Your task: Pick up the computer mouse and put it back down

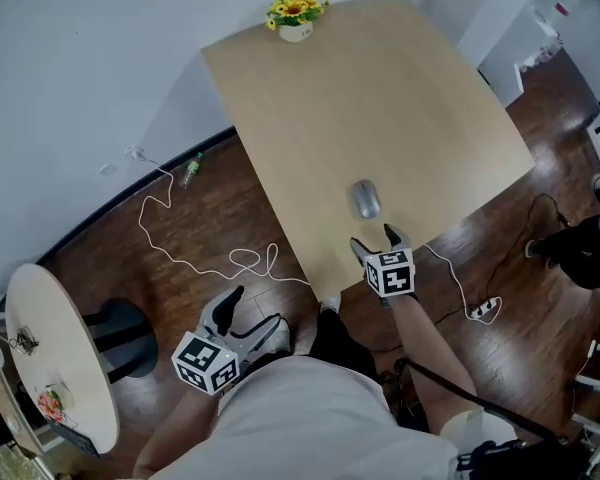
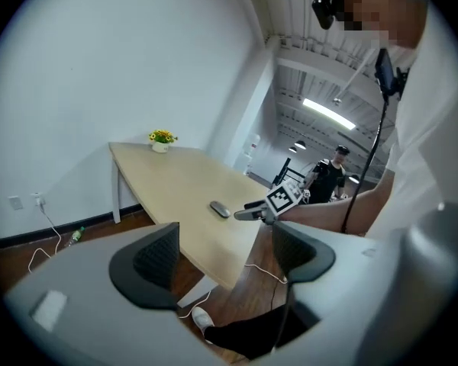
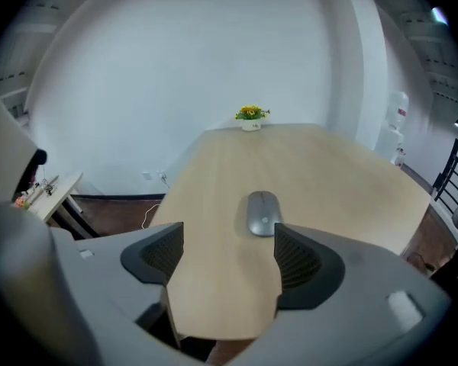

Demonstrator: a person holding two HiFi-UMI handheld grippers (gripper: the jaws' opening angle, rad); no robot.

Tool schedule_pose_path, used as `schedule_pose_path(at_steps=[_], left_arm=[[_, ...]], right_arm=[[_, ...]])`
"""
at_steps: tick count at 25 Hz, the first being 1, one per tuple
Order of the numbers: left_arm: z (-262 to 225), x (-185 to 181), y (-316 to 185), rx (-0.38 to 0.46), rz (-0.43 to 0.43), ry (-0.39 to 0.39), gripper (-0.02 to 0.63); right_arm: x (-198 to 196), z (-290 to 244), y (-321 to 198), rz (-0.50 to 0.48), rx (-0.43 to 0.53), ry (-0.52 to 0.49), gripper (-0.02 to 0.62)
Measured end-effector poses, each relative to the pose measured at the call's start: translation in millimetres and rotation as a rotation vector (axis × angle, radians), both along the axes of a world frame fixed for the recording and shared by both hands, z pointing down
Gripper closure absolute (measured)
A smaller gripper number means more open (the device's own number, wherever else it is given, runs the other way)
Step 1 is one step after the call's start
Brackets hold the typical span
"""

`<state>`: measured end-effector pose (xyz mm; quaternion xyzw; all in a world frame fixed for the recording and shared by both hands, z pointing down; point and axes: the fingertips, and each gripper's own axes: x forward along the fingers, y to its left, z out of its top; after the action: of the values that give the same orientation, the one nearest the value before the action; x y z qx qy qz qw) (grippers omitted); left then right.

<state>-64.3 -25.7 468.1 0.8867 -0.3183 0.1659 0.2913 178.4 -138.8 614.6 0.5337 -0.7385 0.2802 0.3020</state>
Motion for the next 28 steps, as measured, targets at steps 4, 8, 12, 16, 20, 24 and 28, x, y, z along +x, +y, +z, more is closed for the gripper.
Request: schedule_pose_path(at_steps=[4, 8, 12, 16, 20, 24, 28], left_arm=[[-12, 20, -27, -0.011, -0.065, -0.007, 0.25], [-14, 28, -41, -0.034, -0.137, -0.031, 0.25], [-5, 29, -52, -0.045, -0.167, -0.06, 0.25], [-5, 34, -60, -0.053, -0.193, -0.059, 0.25], [-6, 39, -63, -0.032, -0.182, -0.066, 0.25], [-10, 35, -59, -0.034, -0.179, -0.071, 0.25], [-17, 32, -50, -0.019, -0.149, -0.064, 0.25]], right_arm=[[13, 41, -72, -0.033, -0.03, 0.053, 0.228], [20, 70, -105, -0.043, -0.054, 0.089, 0.21], [16, 82, -115, -0.053, -0.063, 0.065, 0.214], [18, 82, -113, -0.039, -0.052, 0.042, 0.293], [19, 82, -115, -0.048, -0.063, 0.039, 0.296], [18, 76, -112, -0.054, -0.068, 0.027, 0.298], [13, 43, -103, -0.082, -0.046, -0.007, 0.298]])
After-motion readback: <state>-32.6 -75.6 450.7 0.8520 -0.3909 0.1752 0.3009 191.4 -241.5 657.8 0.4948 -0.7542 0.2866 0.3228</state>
